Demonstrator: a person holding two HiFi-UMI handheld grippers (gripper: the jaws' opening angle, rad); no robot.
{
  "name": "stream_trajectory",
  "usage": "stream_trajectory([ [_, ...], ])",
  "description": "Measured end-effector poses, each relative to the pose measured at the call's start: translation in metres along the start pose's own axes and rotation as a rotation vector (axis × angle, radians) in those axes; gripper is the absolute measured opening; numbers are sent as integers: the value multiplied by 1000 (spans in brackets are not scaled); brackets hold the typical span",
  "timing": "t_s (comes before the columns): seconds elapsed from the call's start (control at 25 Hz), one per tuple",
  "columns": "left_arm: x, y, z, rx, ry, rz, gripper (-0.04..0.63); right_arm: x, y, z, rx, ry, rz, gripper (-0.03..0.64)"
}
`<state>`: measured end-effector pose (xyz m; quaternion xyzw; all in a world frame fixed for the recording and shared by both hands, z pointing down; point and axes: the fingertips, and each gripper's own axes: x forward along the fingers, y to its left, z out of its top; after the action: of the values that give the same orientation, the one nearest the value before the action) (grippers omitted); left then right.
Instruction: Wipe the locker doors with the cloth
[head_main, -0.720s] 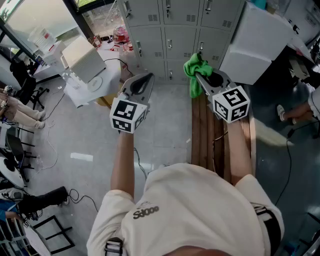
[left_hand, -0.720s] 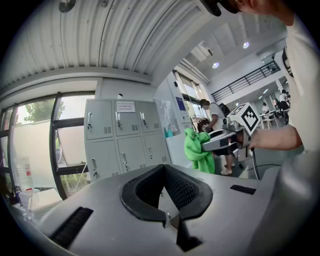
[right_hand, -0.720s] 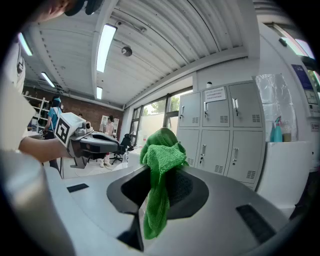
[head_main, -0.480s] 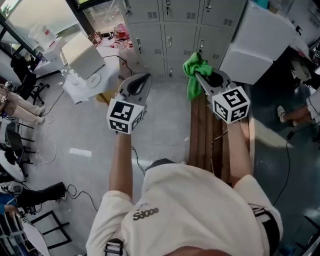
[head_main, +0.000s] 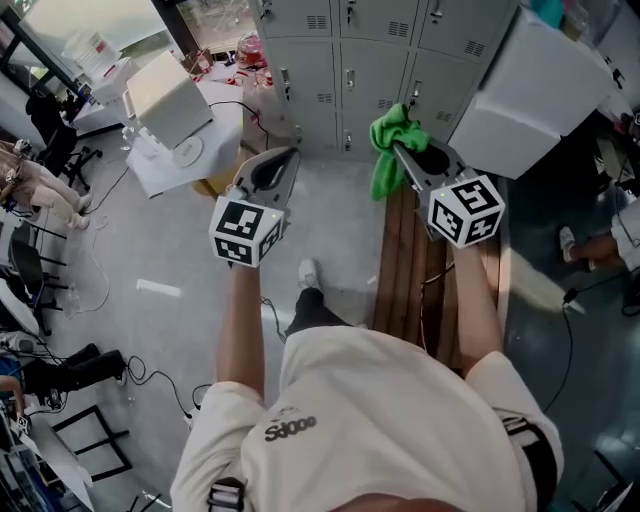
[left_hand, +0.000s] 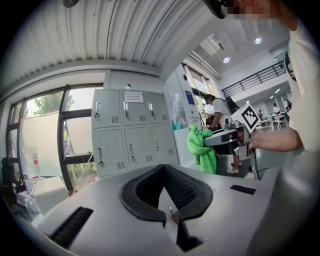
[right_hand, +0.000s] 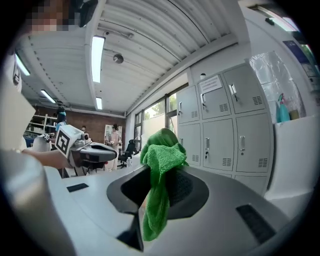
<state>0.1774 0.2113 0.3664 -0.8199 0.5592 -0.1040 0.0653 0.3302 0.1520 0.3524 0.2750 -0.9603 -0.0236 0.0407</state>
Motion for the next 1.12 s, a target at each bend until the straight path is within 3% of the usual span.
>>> stream_trajectory([
  [0.24, 48, 80, -28, -1, -4, 8, 15, 87, -34, -5, 9, 2, -4, 58],
  [0.48, 124, 221, -46, -50, -32, 24, 14, 224, -79, 9, -7, 2, -34, 58],
  [0.72, 187, 352, -35, -30, -39, 6, 14, 358, -109, 45, -12, -3, -45, 58],
  [0.92, 218, 427, -44, -13, -26, -12, 15, 448, -123, 58, 6, 5, -43, 58],
  [1.12, 232, 481, -61, -46, -16, -21, 15, 509, -130, 69, 2, 6, -65, 58],
])
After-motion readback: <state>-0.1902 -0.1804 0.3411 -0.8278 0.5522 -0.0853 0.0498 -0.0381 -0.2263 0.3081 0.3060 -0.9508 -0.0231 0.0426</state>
